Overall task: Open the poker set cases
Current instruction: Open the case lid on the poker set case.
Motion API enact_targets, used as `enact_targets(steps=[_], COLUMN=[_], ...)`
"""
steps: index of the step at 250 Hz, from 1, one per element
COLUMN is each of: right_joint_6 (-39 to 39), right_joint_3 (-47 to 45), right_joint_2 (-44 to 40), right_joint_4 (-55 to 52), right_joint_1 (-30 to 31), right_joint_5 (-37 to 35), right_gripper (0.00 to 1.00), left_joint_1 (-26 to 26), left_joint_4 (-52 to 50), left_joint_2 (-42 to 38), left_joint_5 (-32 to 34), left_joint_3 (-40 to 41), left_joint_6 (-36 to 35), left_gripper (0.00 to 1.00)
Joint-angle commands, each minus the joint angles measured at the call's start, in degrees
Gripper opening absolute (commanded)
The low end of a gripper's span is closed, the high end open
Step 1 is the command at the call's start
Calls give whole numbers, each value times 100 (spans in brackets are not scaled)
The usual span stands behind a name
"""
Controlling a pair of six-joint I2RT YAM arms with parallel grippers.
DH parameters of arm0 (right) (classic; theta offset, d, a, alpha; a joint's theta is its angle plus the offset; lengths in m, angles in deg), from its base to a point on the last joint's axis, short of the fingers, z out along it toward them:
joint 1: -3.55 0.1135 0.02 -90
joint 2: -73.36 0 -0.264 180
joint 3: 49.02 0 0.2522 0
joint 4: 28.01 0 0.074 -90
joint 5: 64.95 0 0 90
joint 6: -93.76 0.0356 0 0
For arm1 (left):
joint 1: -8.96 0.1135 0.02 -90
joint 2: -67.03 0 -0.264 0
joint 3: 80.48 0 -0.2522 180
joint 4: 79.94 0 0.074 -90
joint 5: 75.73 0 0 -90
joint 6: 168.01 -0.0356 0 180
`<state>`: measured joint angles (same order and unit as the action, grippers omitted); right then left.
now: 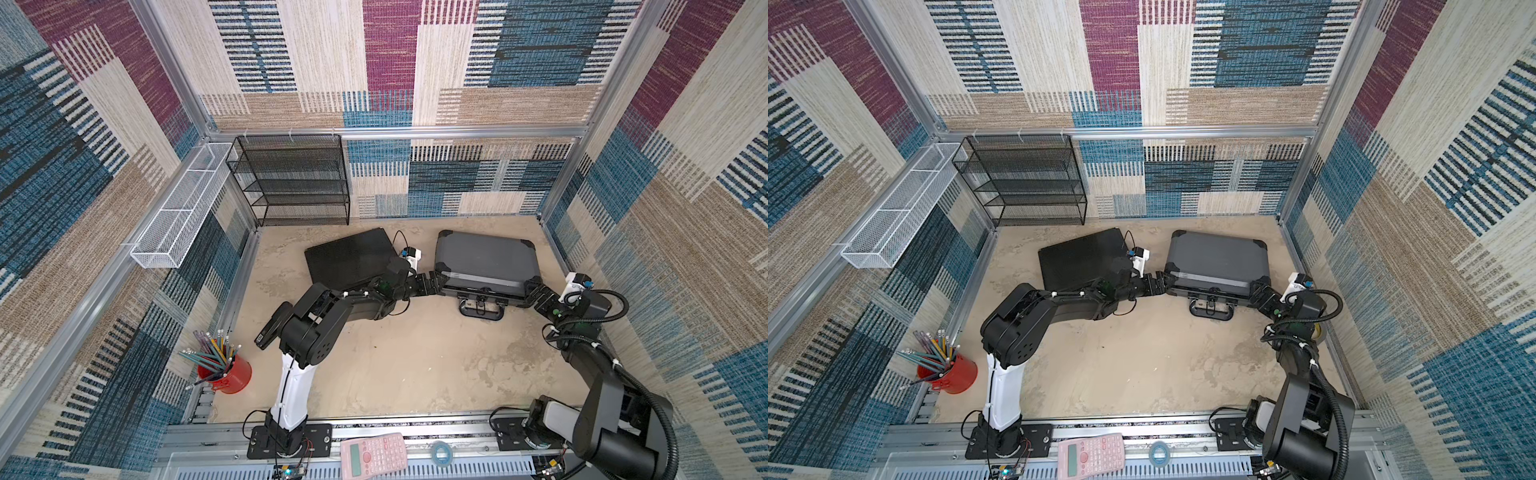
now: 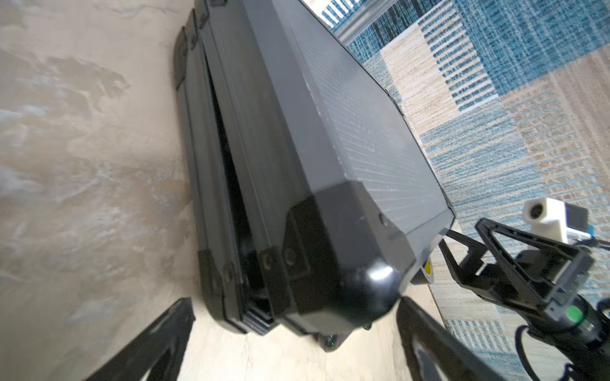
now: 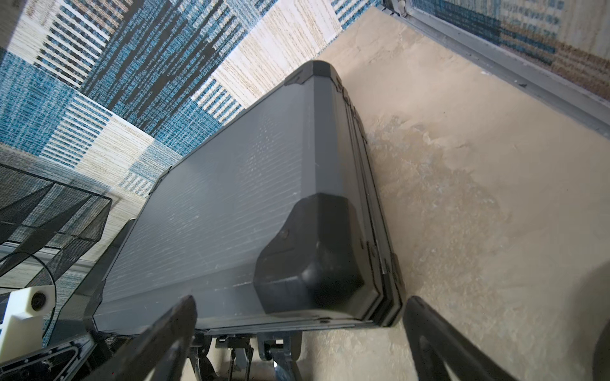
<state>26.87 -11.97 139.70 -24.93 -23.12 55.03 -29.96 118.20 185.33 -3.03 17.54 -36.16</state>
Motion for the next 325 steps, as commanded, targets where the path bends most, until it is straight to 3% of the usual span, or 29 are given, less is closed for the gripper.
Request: enact_targets(steps=[1,57,138,209,325], right_joint_6=[49,260,671,1110,1686], right_joint_3=[-28,-110,-180,-219,-132], right_joint_2=[-64,-53,183,409,636], right_joint_4=[291,614,1076,1576,1908], right_joint_1=[-52,-128,-218,-216,-215], right_joint_5=[157,533,1007,1455,2021], right_gripper=[99,99,99,99,99], left_joint_1=[-37,-138,-343,-431,-667], left_joint_4=[-69,44,142,120,-504], left_joint_2=[-149,-285,-754,-850,-967], left_joint_5=[322,497,1012,1086,1559], left_joint_3=[44,149,592,780,621], left_joint_6=[-280,-420,-1214,-1623,-2294], left_gripper=[99,99,99,100,98])
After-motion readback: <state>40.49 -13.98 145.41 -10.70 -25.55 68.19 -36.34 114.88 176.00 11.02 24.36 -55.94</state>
